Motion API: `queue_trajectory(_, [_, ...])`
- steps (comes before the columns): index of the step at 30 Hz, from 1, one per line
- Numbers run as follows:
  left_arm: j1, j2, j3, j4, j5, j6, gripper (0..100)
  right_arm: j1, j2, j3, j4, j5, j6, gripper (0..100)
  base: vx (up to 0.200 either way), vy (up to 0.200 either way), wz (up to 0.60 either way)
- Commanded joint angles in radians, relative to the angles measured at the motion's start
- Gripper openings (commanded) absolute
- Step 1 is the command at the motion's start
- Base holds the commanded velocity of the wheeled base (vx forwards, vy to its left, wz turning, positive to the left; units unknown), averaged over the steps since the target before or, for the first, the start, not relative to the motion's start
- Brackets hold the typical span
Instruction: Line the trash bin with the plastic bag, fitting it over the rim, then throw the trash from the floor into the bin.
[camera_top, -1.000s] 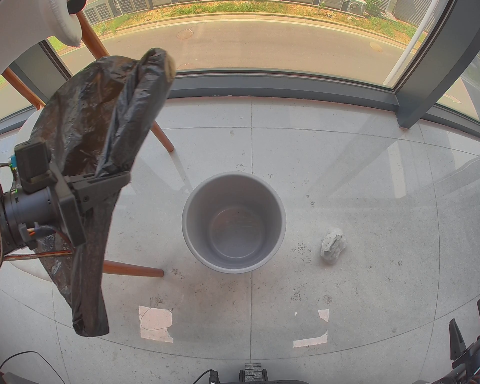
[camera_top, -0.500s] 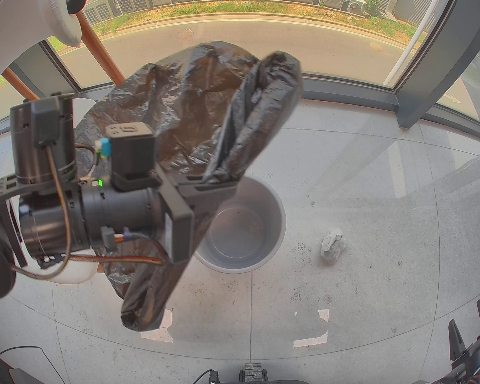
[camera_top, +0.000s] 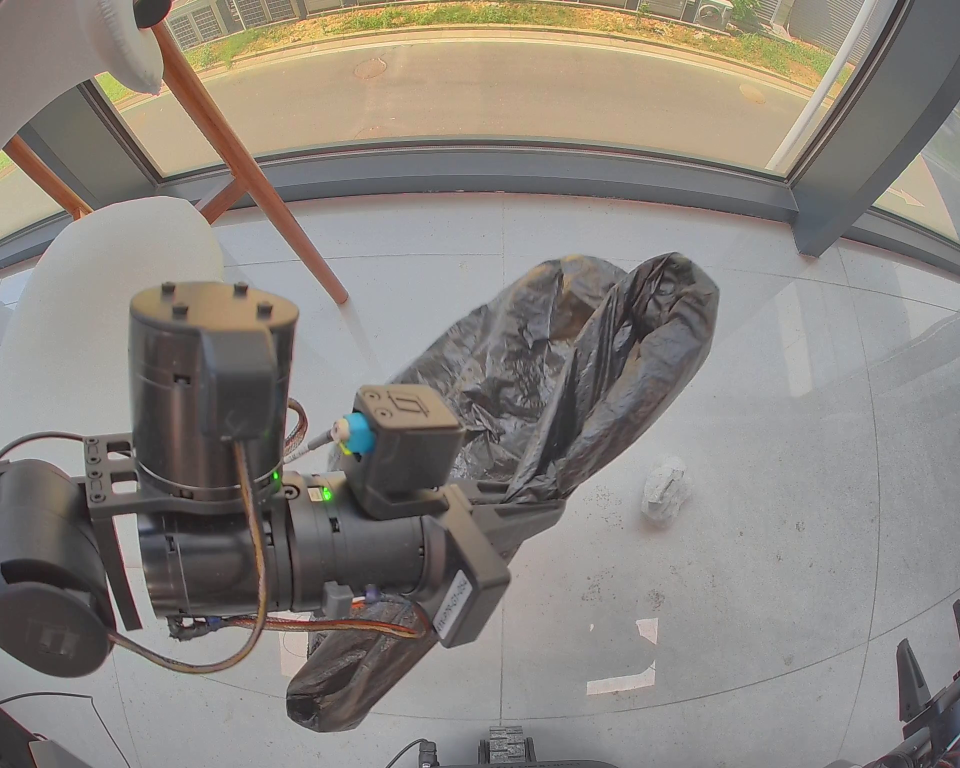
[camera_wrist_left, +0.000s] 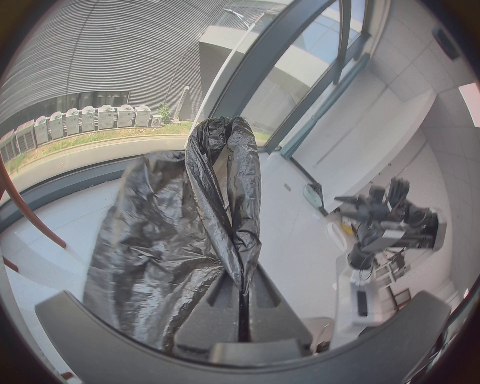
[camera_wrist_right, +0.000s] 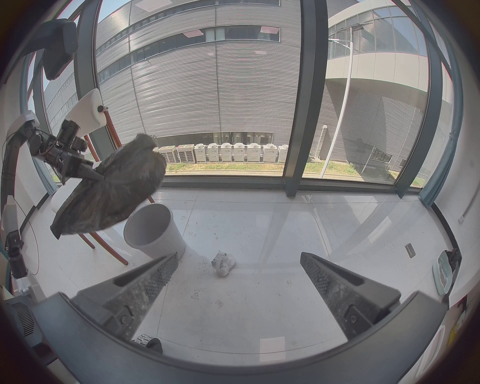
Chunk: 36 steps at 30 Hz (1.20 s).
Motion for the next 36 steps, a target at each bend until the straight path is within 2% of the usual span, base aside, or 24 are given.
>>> queue_trajectory(1, [0.08,0.07,0.023,-0.009,-0.003,0.102,0,-0.003,-0.016,0.016,-0.001,0.005,0.002,100,0.0,0.0,0.0])
queue_trajectory(14, [0.103,0.198,-0.145,-0.062,0.01,0.142,0,-0.003,-0.016,0.015,-0.001,0.007,-0.007,100,0.0,0.0,0.0])
queue_trajectory(19, [0.095,0.196,-0.138,-0.065,0.144,0.22,0,0.014,0.057,-0.107,-0.094,0.019,-0.021,100,0.0,0.0,0.0])
queue_trajectory(22, [0.095,0.195,-0.142,-0.067,0.176,0.234,0,0.106,0.179,-0.12,-0.096,0.056,-0.012,100,0.0,0.0,0.0])
queue_trajectory(23, [0.095,0.192,-0.138,-0.067,0.178,0.234,0,0.138,0.197,-0.134,-0.096,0.061,0.0,100,0.0,0.0,0.0])
queue_trajectory(26, [0.095,0.195,-0.121,-0.073,0.178,0.235,0,0.227,0.387,-0.219,-0.088,0.067,0.114,100,0.0,0.0,0.0])
queue_trajectory(27, [0.095,0.195,-0.121,-0.073,0.178,0.235,0,0.227,0.387,-0.219,-0.088,0.067,0.114,100,0.0,0.0,0.0])
queue_trajectory(28, [0.095,0.198,-0.104,-0.11,0.179,0.234,0,0.273,0.522,-0.288,-0.088,0.056,0.224,100,0.0,0.0,0.0])
queue_trajectory(30, [0.097,0.198,-0.093,-0.134,0.178,0.234,0,0.283,0.653,-0.375,-0.085,0.054,0.296,100,0.0,0.0,0.0])
queue_trajectory(32, [0.097,0.198,-0.093,-0.137,0.179,0.234,0,0.283,0.794,-0.47,-0.09,0.065,0.338,100,0.0,0.0,0.0])
queue_trajectory(36, [0.097,0.188,-0.079,-0.139,0.179,0.234,0,0.295,1.01,-0.633,-0.088,0.071,0.35,100,0.0,0.0,0.0])
